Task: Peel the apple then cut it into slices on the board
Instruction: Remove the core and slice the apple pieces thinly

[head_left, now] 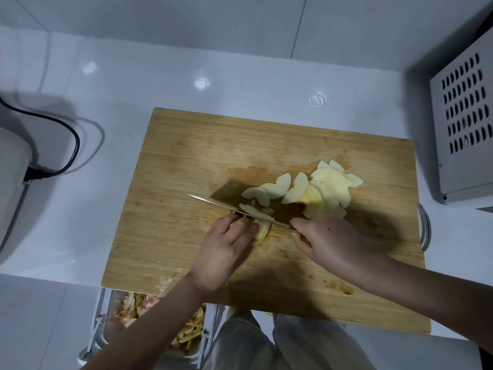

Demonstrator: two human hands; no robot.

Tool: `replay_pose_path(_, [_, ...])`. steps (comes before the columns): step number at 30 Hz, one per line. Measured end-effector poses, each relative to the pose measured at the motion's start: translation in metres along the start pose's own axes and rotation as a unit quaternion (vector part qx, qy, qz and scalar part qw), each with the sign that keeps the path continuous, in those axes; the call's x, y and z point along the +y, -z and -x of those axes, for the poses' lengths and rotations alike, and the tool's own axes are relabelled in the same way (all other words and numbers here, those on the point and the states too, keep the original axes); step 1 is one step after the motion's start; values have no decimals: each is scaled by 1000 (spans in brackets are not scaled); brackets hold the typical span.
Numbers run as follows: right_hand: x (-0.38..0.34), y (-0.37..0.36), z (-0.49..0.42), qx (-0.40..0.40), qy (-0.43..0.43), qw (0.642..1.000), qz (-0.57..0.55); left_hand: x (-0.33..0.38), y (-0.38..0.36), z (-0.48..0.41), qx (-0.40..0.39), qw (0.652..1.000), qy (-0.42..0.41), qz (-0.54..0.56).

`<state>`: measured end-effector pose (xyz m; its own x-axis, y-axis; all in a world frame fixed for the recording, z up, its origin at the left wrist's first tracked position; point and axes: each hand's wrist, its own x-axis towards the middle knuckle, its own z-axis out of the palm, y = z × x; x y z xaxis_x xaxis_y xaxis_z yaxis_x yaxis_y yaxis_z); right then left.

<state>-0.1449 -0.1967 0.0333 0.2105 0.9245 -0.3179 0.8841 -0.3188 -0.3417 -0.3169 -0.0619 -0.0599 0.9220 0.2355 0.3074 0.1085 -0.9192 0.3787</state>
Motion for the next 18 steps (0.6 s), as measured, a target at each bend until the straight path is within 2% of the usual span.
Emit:
replay_pose_path(8, [-4, -12, -16, -29, -18, 999, 0, -1, 0, 1, 5, 1000, 0, -8])
replay_pose_path(14, [10, 0, -21, -24, -129, 978, -165, 1, 3, 0, -1, 1000, 3, -2])
replay_pose_path(18, [9, 11, -3, 1, -105, 984, -142, -3, 2, 3, -12, 1000, 2, 0])
